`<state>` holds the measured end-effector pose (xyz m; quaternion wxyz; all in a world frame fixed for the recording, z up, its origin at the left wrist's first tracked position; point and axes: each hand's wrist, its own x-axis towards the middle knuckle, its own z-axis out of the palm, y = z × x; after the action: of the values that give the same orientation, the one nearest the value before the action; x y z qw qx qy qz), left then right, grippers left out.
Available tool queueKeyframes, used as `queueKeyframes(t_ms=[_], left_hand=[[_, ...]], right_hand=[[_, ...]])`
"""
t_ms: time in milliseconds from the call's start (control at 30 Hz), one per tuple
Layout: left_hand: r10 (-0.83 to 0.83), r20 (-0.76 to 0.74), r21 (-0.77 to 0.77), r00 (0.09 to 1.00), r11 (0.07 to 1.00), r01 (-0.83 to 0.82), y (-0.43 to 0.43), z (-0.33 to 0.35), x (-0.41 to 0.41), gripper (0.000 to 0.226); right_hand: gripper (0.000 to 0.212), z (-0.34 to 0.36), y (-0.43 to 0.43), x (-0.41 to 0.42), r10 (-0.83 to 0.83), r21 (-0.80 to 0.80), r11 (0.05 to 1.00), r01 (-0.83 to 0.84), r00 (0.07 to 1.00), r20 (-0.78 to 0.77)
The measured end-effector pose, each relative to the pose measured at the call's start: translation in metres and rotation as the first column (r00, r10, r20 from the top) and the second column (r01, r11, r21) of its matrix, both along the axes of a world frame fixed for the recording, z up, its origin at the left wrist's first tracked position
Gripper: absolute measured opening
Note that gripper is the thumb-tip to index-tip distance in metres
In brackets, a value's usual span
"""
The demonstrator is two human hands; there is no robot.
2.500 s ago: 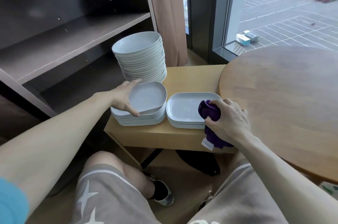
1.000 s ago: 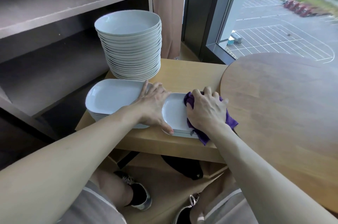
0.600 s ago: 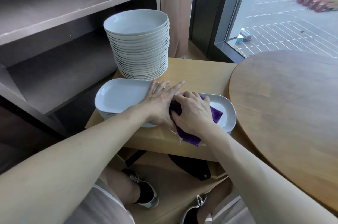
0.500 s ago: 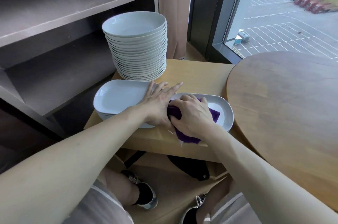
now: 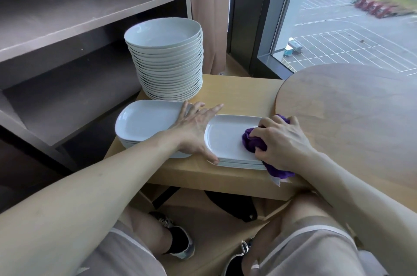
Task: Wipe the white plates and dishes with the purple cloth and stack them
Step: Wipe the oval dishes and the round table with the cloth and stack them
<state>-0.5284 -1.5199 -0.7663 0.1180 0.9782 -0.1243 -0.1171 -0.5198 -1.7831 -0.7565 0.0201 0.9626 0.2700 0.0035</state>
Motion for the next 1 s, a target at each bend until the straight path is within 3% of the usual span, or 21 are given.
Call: queueKeyframes(t_ms=[133, 433, 667, 900, 1000], left_hand=[[-0.007, 0.022, 0.010, 1.000, 1.000, 0.007, 0.001, -0.003, 0.002, 0.148], [-0.012, 0.033, 0.016, 0.999, 1.000, 0.011, 0.000, -0.003, 0.003, 0.151], [0.001, 0.017, -0.056, 1.000, 0.998, 0.000, -0.001, -0.001, 0.001, 0.159], [-0.002, 0.003, -0.100, 1.000, 0.995, 0.002, 0.000, 0.003, -0.002, 0.153], [0.009, -0.005, -0.072, 1.000, 0.997, -0.010, -0.001, 0.003, 0.000, 0.147]], right_hand=[[0.027, -0.008, 0.002, 0.003, -0.193, 0.024, 0.981, 0.192, 0.977, 0.095], [0.027, -0.018, 0.059, 0.009, -0.302, 0.080, 0.952, 0.294, 0.945, 0.122], [0.044, -0.017, 0.109, 0.007, -0.104, 0.177, 0.980, 0.096, 0.994, 0.036], [0.030, -0.013, 0.098, 0.001, 0.085, 0.368, 0.930, -0.009, 0.978, -0.193], [0.025, -0.012, 0.093, -0.002, 0.104, 0.374, 0.927, -0.013, 0.969, -0.224]])
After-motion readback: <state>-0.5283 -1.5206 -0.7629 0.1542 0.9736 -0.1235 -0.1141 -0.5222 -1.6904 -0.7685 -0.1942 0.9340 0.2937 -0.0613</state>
